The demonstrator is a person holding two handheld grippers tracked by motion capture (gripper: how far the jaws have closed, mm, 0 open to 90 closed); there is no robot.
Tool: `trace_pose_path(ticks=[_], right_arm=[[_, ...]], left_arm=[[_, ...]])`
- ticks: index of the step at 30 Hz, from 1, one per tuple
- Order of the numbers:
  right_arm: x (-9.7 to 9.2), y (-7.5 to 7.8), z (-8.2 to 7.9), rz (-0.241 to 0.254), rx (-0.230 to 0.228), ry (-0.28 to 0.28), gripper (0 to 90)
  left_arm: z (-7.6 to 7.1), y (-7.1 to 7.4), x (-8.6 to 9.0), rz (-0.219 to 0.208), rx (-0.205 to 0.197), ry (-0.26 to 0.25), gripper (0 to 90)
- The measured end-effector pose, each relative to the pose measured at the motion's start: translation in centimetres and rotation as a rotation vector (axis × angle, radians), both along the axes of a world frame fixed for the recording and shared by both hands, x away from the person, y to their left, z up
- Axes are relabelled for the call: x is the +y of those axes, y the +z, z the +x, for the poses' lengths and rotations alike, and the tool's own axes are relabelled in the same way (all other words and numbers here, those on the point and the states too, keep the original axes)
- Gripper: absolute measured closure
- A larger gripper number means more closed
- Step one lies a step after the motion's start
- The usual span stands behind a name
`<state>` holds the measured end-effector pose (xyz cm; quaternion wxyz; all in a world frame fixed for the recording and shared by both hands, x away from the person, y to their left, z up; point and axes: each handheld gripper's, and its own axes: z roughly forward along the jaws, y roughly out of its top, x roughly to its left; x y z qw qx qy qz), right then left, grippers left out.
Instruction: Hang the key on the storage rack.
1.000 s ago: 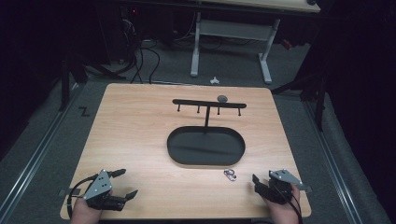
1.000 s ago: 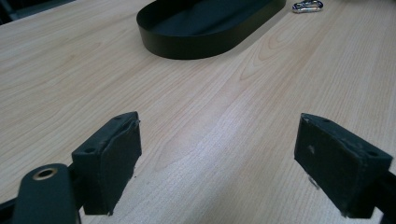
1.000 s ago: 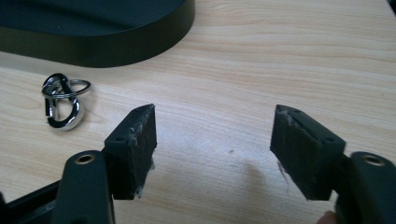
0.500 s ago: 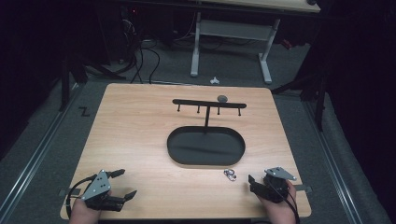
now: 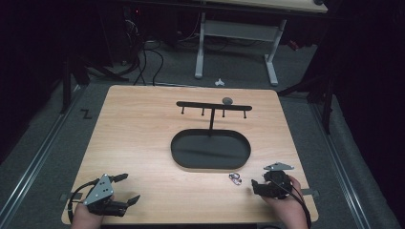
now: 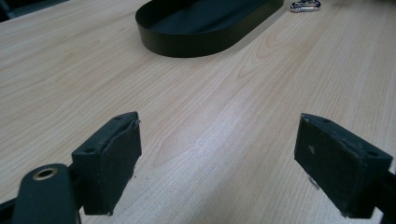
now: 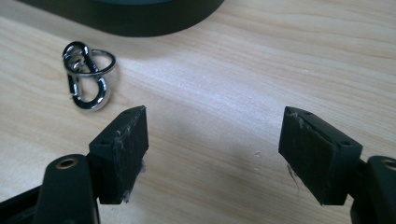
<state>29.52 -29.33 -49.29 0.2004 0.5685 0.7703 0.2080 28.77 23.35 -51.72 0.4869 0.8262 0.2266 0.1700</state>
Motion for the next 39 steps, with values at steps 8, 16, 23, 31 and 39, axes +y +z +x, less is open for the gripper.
trace_pose_path(ticks=[8,16,23,31,39], right_arm=[[0.3,0.5,0.6,-0.025,0.106,0.037,23.8],[1.2,0.7,0.9,-0.055,0.208,0.082,23.5],[2.5,1.4,1.1,-0.081,0.243,0.128,22.7],[3.6,1.6,1.2,-0.095,0.280,0.169,22.0],[4.5,2.0,1.5,-0.108,0.305,0.218,21.7]], left_arm=[[-0.1,0.1,-0.1,-0.001,0.001,-0.006,15.3],[-0.1,0.0,-0.2,0.006,0.005,-0.014,15.3],[-0.1,0.0,-0.2,0.005,0.008,-0.016,15.3],[-0.2,-0.1,-0.2,0.003,0.013,-0.018,15.3],[-0.2,0.0,-0.3,0.004,0.011,-0.023,15.3]])
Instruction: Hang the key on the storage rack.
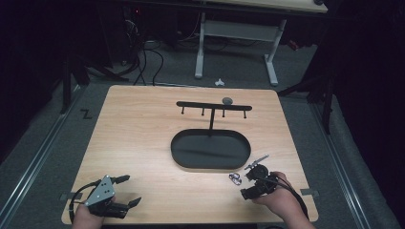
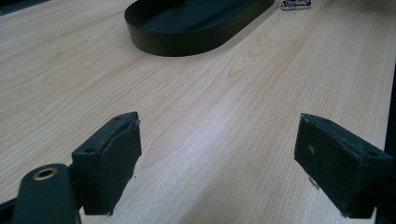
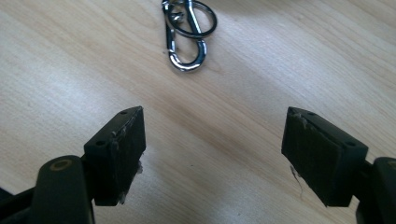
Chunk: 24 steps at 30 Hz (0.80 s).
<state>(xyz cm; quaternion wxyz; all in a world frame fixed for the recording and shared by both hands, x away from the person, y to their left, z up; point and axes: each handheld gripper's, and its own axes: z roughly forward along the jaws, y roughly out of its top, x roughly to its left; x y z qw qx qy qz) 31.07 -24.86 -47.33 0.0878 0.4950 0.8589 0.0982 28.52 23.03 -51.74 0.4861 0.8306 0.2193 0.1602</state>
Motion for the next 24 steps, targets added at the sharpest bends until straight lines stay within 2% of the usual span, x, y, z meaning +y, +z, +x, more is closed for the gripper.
trace_pose_path(ticks=[7,13,19,24], right_arm=[[0.7,0.1,0.9,0.005,0.004,0.014,22.4],[1.5,-0.2,2.2,0.027,0.007,0.016,28.5],[2.0,-0.7,3.5,0.039,0.014,0.025,38.4],[2.3,-1.2,4.3,0.025,0.035,0.007,45.3]], left_arm=[[0.1,0.0,0.1,-0.005,0.004,0.002,15.3],[0.1,0.0,0.0,0.002,0.001,-0.002,15.3],[0.1,0.0,0.0,0.001,0.003,0.000,15.3],[0.1,0.0,0.0,0.002,0.002,-0.002,15.3]])
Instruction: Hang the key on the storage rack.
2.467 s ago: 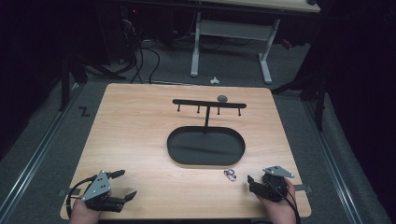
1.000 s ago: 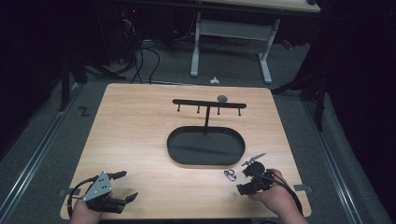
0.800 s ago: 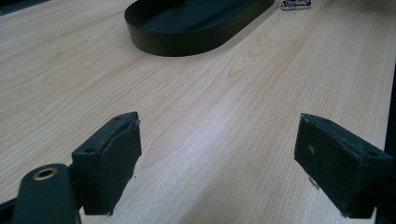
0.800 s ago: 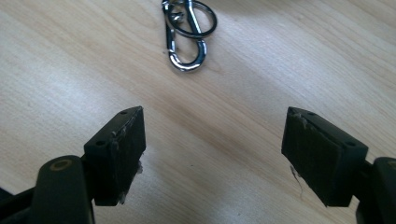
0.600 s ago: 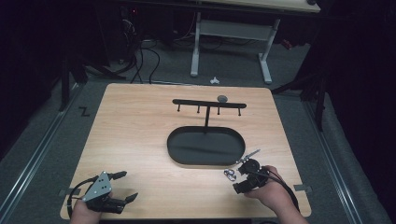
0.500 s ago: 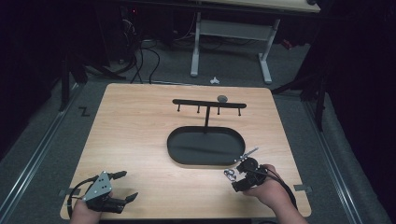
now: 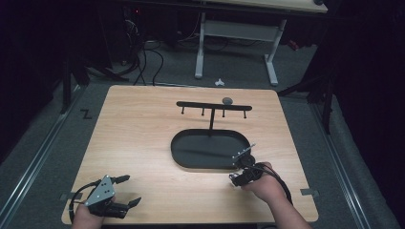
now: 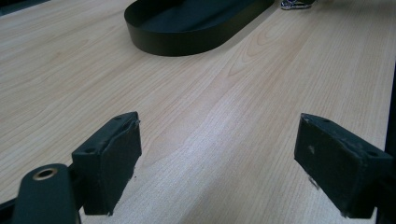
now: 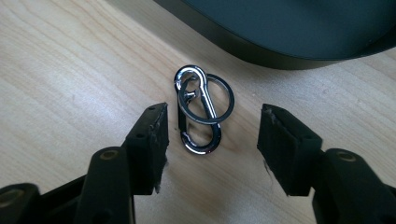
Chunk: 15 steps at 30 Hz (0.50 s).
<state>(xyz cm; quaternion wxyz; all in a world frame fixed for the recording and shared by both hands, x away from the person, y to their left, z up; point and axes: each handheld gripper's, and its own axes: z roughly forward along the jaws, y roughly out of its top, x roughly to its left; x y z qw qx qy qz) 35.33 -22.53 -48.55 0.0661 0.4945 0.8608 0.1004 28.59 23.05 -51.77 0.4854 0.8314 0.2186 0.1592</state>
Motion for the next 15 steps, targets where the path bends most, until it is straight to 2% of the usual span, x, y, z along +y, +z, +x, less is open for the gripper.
trace_pose_path(ticks=[8,15], right_arm=[[0.21,-0.56,0.59,0.010,0.026,-0.006,48.6],[0.65,-0.56,0.76,0.014,0.015,0.010,56.2]], left_arm=[[0.02,0.02,0.03,-0.002,0.000,0.000,15.3],[0.02,-0.01,-0.08,0.002,-0.001,-0.002,15.3]])
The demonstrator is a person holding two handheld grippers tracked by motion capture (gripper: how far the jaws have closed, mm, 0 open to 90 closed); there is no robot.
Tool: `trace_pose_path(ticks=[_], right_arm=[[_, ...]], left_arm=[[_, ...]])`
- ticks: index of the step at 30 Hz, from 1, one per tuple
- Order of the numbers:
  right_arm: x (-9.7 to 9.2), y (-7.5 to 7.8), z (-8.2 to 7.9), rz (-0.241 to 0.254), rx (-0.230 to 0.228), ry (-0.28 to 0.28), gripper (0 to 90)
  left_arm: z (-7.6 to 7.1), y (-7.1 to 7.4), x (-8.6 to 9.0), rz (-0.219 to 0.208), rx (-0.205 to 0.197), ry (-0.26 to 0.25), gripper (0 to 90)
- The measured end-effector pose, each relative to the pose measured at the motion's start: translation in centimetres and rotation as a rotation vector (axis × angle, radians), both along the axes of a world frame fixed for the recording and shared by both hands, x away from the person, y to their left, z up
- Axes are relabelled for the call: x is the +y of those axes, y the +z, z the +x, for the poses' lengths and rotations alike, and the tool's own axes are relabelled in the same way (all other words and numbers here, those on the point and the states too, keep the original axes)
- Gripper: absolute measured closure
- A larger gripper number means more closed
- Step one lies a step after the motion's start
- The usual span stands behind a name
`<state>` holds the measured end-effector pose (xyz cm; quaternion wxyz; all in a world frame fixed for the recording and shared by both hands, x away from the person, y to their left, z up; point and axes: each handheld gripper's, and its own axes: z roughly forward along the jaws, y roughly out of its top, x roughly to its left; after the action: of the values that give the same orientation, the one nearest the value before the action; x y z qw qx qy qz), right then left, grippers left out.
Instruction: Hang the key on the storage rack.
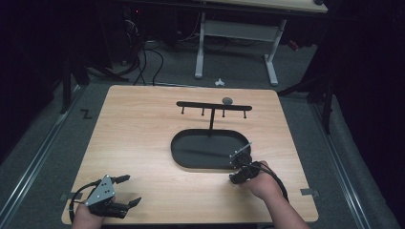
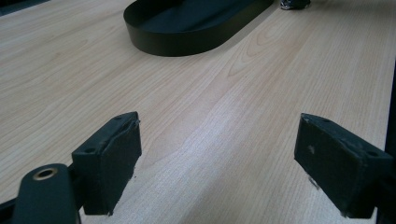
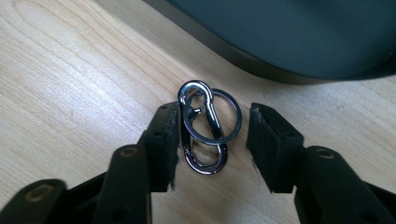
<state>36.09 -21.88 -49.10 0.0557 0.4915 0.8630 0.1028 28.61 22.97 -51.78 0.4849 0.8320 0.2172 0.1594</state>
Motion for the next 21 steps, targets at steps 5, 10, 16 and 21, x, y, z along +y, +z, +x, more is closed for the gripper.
trace_pose_path(ticks=[5,10,16,21], right_arm=[[0.1,0.1,0.0,-0.003,0.000,0.016,61.0],[0.1,0.6,-0.2,0.002,-0.022,0.023,65.5],[0.1,1.0,-0.3,0.008,-0.029,0.036,74.9],[0.1,1.0,-0.4,0.005,-0.026,0.042,81.6]], left_arm=[[0.0,0.0,0.0,0.003,0.002,-0.003,15.3],[0.0,0.0,-0.1,0.004,0.003,-0.006,15.3],[0.0,0.0,-0.1,0.006,0.002,-0.009,15.3],[0.0,0.0,-0.1,0.007,0.001,-0.008,15.3]])
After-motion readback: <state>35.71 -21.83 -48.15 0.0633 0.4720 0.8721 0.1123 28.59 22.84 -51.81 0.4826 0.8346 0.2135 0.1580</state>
